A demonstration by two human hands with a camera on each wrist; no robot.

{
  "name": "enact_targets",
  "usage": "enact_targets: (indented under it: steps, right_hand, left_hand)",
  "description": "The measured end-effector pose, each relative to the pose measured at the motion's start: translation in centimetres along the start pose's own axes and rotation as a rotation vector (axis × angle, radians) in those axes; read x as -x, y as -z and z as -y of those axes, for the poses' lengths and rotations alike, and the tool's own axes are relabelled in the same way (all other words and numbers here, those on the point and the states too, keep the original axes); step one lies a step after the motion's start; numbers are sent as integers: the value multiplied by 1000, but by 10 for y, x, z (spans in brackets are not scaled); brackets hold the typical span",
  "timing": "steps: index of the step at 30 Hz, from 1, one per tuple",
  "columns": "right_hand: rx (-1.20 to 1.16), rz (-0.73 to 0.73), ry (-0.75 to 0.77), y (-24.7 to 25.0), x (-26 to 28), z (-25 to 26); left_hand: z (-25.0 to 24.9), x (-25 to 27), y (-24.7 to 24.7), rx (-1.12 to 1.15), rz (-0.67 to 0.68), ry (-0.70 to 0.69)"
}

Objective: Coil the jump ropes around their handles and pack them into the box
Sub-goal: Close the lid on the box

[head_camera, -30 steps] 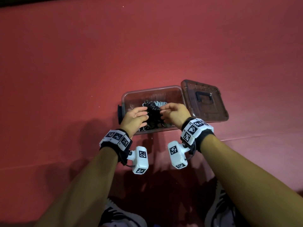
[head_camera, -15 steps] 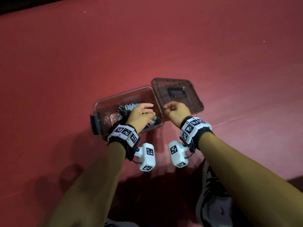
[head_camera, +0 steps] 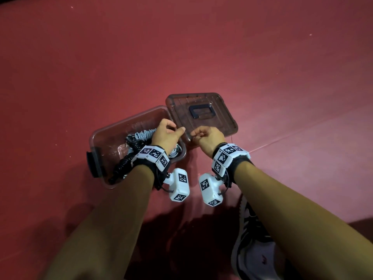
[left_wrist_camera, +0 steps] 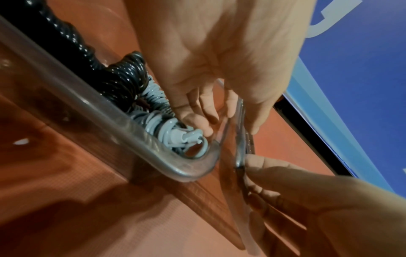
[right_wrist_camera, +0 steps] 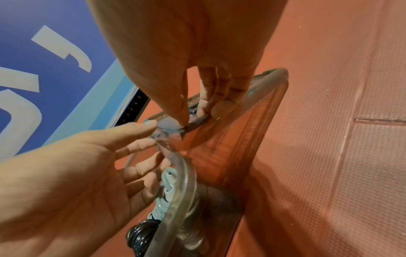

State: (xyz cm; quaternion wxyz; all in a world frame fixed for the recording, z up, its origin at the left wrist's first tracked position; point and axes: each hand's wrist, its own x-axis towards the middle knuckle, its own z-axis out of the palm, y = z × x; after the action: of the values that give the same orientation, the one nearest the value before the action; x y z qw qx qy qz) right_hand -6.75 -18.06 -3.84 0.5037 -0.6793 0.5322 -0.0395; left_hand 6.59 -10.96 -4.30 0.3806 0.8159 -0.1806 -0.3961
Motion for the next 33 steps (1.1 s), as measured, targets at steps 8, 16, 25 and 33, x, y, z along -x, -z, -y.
enact_targets:
  steps: [8,16,25,33]
  right_hand:
    - [10,-59,-41,6,-11,-18]
    - [2,34,-20,-1,-18,-32]
    - [36,9,-88,18,-27,-42]
    - [48,-23,-144,37,-34,-50]
  left_hand:
    - [-6,-5,-12,-196,-66,-33]
    - [-9,-2,-18,-306,-118,-60]
    - [-17,6,-20,-342,-122,-161]
    - [-36,15,-55,-318,8,-131]
